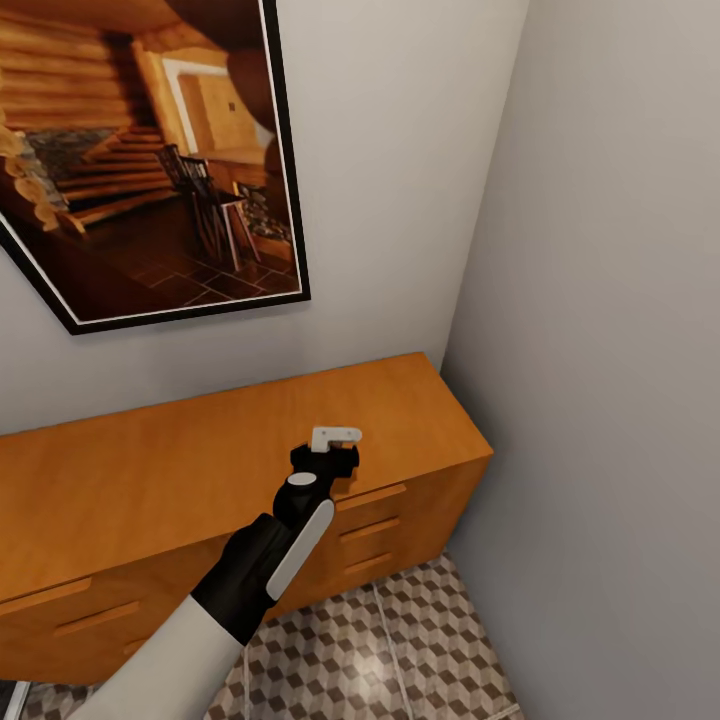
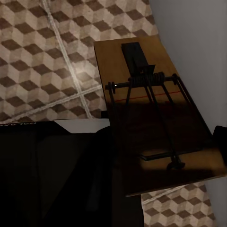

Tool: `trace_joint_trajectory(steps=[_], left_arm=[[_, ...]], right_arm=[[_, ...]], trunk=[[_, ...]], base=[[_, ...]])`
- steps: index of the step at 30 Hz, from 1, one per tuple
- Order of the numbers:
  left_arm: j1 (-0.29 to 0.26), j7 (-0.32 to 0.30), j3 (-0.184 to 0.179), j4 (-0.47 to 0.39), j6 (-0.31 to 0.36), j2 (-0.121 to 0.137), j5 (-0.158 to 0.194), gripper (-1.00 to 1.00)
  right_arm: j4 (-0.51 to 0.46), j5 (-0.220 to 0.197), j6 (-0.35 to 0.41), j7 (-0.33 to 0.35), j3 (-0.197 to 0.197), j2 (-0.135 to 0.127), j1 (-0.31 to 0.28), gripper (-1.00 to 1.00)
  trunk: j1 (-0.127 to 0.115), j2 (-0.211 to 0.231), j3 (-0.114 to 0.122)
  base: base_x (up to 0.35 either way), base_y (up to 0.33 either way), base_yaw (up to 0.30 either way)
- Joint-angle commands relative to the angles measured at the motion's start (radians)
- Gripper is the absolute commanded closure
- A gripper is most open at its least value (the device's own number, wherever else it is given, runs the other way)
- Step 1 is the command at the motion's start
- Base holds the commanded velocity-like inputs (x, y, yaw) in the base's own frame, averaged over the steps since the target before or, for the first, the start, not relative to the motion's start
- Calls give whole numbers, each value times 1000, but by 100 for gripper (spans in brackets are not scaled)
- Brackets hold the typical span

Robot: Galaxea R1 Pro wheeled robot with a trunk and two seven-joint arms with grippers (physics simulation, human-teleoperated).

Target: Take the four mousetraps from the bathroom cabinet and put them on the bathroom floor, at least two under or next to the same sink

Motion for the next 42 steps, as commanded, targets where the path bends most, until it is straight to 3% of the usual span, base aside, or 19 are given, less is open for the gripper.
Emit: trace_joint_trajectory(steps=[1,42], left_arm=[[-1,10,-3,2,1,0,10,-100],[-1,8,-5,56,0,-1,10,-100]], right_arm=[[1,-11,-4,-3,9,0,-1,100],[1,-10,-4,-2,9,2,-1,100]], trunk=[[0,-1,-1],[0,-1,-1]], base=[[0,0,0],[0,0,0]])
